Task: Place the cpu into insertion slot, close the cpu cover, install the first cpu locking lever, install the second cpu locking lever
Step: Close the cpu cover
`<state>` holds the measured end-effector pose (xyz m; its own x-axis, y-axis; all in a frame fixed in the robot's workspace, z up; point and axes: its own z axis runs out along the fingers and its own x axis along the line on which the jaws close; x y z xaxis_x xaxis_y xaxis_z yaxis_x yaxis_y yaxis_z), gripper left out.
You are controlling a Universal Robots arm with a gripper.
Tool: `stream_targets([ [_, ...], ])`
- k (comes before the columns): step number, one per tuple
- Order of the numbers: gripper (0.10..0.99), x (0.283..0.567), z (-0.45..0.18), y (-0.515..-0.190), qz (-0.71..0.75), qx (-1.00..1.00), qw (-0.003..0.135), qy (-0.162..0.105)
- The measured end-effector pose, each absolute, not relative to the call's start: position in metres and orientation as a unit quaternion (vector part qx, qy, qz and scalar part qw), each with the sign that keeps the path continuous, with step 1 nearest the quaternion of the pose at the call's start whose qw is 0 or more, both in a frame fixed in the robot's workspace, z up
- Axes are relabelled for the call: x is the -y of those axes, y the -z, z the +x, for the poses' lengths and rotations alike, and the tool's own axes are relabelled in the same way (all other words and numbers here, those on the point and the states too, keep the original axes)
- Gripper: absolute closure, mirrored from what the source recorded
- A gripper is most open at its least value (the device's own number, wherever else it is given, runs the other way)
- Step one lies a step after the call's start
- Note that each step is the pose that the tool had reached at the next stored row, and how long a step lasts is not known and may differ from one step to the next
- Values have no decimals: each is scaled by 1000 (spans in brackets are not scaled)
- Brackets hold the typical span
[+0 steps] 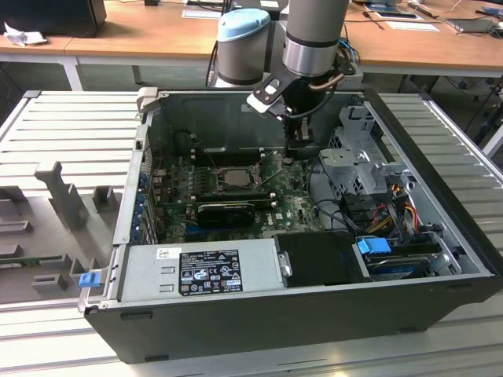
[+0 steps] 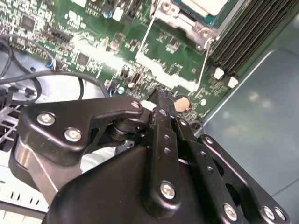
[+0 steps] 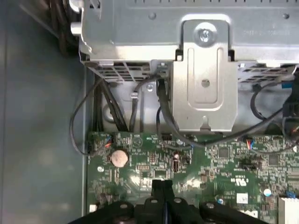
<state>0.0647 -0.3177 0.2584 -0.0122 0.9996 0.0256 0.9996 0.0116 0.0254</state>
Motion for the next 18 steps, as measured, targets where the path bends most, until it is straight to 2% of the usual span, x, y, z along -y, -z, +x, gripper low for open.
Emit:
stream_targets([
  [6, 980, 325, 66, -245, -702, 712, 1, 18],
  [18, 980, 325, 40, -244, -702, 712, 1, 18],
])
